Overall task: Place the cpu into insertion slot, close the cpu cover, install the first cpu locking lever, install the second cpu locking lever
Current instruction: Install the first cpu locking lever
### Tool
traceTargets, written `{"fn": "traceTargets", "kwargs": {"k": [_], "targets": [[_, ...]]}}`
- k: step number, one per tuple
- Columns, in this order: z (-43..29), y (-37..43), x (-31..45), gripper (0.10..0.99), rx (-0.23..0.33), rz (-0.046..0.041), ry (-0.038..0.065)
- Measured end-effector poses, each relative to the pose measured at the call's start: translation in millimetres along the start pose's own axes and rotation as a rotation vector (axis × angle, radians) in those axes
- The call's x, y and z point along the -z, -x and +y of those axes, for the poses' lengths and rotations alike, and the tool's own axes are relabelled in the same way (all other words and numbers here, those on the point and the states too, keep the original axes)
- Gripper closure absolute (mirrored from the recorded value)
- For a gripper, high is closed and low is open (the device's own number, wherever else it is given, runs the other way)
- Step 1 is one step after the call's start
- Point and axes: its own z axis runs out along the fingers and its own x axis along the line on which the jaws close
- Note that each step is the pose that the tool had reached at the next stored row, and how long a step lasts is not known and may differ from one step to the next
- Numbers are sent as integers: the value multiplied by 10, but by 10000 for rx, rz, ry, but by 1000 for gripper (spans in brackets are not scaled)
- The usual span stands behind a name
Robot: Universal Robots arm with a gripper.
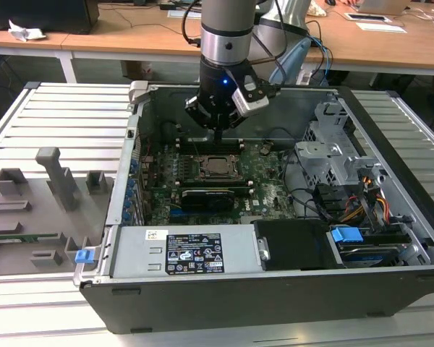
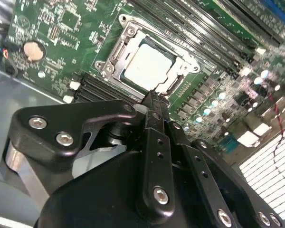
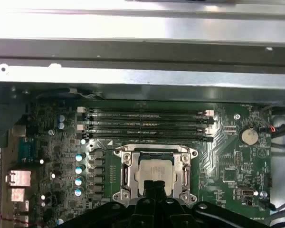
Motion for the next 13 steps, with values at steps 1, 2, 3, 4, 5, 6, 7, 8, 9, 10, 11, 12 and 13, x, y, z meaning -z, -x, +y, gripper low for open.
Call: {"fn": "traceTargets", "kwargs": {"k": [1, 2, 3, 4, 5, 6, 7, 8, 9, 10, 11, 12, 13], "targets": [[0, 0, 0, 976, 389, 10, 4], [0, 0, 0, 976, 505, 13, 5], [0, 0, 0, 976, 602, 16, 6], [0, -3, 0, 976, 663, 17, 6], [1, -11, -1, 976, 699, 17, 10], [2, -34, 0, 976, 718, 18, 9], [2, -50, 0, 976, 719, 19, 9], [3, -67, 0, 976, 718, 18, 11], [5, -92, 0, 976, 718, 18, 13], [5, -110, 1, 976, 719, 19, 12], [6, -128, 1, 976, 718, 19, 12], [7, -150, 1, 976, 718, 19, 12], [8, -165, 1, 976, 717, 18, 13]]}}
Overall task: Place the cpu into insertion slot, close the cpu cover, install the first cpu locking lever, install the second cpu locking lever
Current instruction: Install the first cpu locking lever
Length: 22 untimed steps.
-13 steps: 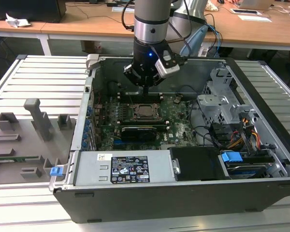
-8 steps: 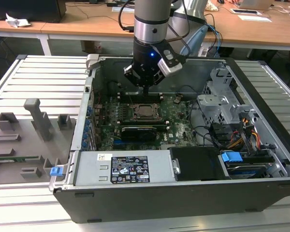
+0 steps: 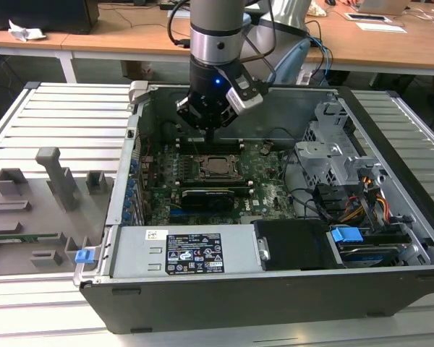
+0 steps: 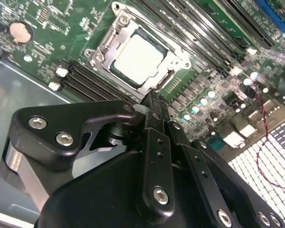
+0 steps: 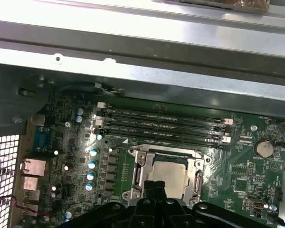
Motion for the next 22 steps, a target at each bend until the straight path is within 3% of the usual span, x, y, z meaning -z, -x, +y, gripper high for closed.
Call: {"fn": "traceTargets", "kwargs": {"k": [9, 13, 17, 22], "targets": [[27, -194, -1, 976, 0, -1, 0], [40, -262, -10, 976, -257, -6, -3], [60, -402, -18, 976, -269, -6, -3], [179, -457, -49, 976, -291, -8, -3]]}}
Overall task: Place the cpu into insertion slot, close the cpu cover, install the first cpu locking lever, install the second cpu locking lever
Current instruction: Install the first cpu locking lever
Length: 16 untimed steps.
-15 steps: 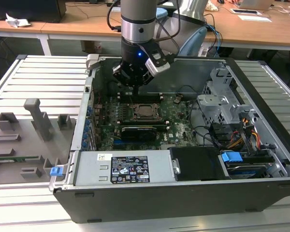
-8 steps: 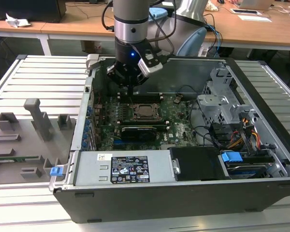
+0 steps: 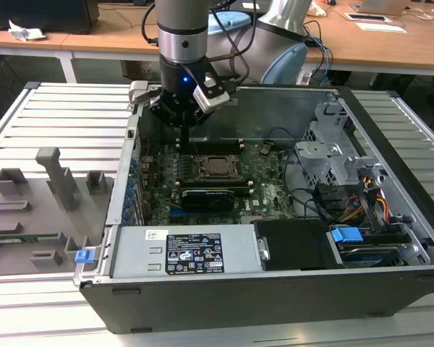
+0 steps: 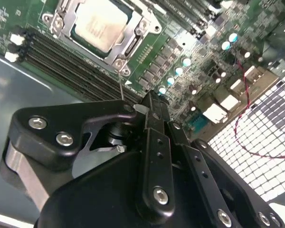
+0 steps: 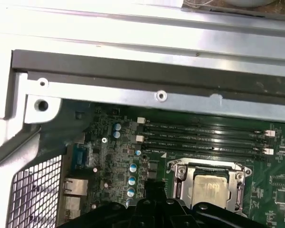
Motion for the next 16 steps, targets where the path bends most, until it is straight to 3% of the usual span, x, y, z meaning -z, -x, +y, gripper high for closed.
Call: {"fn": "traceTargets", "kwargs": {"k": [8, 16], "targets": [[90, 2, -38, 976, -1, 1, 0], [100, 29, -40, 976, 0, 0, 0]]}}
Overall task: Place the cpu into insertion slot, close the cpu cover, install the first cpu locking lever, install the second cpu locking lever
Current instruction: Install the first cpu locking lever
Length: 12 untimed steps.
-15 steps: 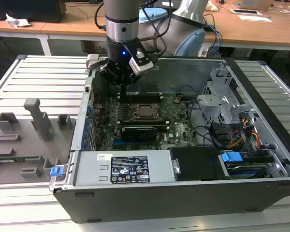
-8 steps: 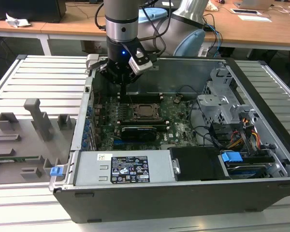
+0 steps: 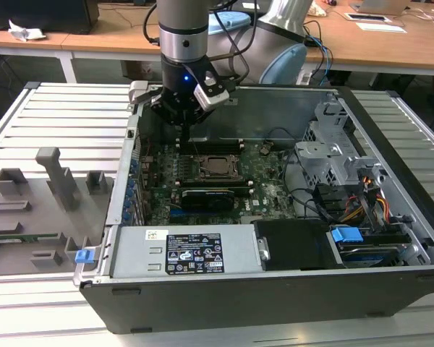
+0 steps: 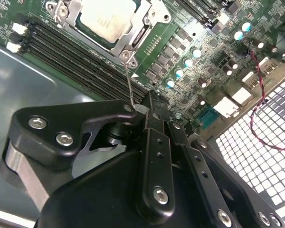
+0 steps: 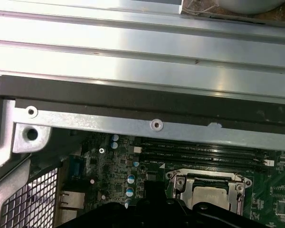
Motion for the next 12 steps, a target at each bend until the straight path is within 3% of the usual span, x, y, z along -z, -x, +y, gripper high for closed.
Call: {"fn": "traceTargets", "kwargs": {"k": [12], "targets": [[-8, 92, -3, 976, 0, 0, 0]]}}
